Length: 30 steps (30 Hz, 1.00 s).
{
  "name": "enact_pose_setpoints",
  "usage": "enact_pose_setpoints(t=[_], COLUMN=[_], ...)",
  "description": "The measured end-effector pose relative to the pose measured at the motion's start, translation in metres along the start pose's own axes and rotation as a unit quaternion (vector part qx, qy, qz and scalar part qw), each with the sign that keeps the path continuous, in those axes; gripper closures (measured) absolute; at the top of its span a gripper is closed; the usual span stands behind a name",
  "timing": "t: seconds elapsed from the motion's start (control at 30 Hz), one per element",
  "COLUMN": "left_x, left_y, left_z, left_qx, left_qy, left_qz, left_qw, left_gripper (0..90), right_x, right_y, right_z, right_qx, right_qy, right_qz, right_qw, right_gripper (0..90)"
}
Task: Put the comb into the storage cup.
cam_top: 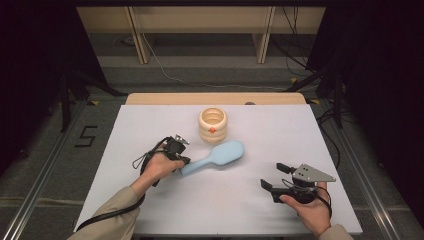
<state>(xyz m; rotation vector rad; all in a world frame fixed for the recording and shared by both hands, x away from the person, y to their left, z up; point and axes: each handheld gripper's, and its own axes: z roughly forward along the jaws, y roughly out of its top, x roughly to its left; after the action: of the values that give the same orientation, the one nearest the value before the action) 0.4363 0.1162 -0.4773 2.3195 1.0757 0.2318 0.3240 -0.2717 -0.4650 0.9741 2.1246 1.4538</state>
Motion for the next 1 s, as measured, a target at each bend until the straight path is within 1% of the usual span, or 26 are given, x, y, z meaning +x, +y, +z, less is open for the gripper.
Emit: enact_pose_setpoints(t=[0.07, 0.13, 0.27, 0.4, 0.43, 0.6, 0.8, 1.0], left_x=[-0.004, -0.005, -0.01, -0.016, -0.017, -0.02, -0.021, -0.022], left_y=[-0.003, -0.003, -0.006, -0.012, -0.013, -0.018, -0.021, -0.022], left_z=[-0.001, -0.001, -0.002, -0.004, -0.004, -0.005, -0.006, -0.006], left_qx=[-0.004, -0.004, -0.006, -0.016, -0.019, -0.027, -0.034, -0.038], left_qy=[0.004, 0.005, 0.004, 0.01, 0.01, 0.01, 0.009, 0.011], left_qz=[0.006, 0.009, 0.013, 0.02, 0.018, 0.017, 0.014, 0.021], left_qw=[1.0, 0.9999, 0.9999, 0.9996, 0.9996, 0.9994, 0.9993, 0.999], left_gripper=[89.9, 89.8, 89.8, 89.8, 89.8, 89.8, 89.8, 89.7], right_x=[0.0, 0.0, 0.0, 0.0, 0.0, 0.001, 0.0, 0.0], right_y=[0.0, 0.0, 0.0, 0.0, 0.0, 0.0, 0.0, 0.0], right_z=[0.0, 0.0, 0.0, 0.0, 0.0, 0.0, 0.0, 0.0], right_qx=[0.0, 0.0, 0.001, 0.0, 0.0, 0.001, 0.001, 0.001], right_qy=[0.0, 0.0, 0.0, 0.0, 0.0, 0.0, 0.0, 0.0], right_qz=[0.0, 0.001, 0.0, 0.0, 0.0, -0.001, -0.001, -0.001], right_qw=[1.0, 1.0, 1.0, 1.0, 1.0, 1.0, 1.0, 1.0], right_gripper=[16.2, 16.3, 16.3, 16.3, 16.2, 16.3, 16.2, 16.3])
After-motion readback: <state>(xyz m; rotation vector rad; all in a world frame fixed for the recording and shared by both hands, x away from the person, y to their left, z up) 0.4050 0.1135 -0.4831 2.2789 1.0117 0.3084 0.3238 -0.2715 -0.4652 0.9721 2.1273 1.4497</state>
